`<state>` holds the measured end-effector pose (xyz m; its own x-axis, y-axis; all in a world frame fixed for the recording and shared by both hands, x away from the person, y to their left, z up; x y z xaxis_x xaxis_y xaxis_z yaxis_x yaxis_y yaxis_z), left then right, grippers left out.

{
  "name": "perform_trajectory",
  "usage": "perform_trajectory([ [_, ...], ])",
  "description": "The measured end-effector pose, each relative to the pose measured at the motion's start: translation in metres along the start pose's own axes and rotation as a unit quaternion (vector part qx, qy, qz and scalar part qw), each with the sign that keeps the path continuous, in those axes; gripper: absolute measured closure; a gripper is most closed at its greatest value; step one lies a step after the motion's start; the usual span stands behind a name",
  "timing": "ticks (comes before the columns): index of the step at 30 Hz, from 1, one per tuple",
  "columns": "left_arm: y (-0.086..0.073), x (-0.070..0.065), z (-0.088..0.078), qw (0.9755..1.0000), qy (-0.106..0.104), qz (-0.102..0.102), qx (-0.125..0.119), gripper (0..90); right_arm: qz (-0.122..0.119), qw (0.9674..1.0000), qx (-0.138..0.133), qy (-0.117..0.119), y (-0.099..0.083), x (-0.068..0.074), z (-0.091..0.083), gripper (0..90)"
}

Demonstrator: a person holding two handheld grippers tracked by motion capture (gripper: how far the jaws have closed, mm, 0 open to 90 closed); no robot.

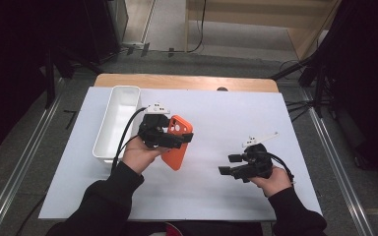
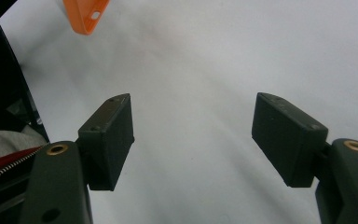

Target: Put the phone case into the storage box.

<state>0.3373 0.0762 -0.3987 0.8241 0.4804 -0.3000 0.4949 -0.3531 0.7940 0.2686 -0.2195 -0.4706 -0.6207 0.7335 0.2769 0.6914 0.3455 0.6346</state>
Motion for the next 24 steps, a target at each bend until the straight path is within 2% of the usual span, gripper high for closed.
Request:
perform_trajectory([
  [3, 0.0, 0.001, 0.0, 1.0, 0.0, -0.001, -0.002, 16.5, -0.002, 1.0, -0.01, 0.0, -0.008, -0.002, 0.001, 28.4],
  [14, 0.003, 0.003, -0.006, 1.0, 0.003, -0.003, -0.003, 16.5, 0.008, 0.9999, -0.005, -0.013, -0.029, -0.007, -0.004, 28.4],
  [24, 0.01, 0.006, -0.018, 0.9999, 0.008, -0.008, -0.008, 16.5, -0.002, 0.9997, -0.008, -0.023, -0.04, -0.007, -0.005, 28.4],
])
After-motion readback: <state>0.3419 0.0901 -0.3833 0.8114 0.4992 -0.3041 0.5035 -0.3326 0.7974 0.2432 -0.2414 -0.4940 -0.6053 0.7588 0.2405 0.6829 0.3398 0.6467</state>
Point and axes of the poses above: each handheld gripper's, and its own axes: z roughly forward along the jaws, y roughly out of its top, x roughly to its left, the point moved 1 cm from there along z, roughly forward along the jaws, and after that the axes turned 7 degrees about -y, right-handed, at the moved point
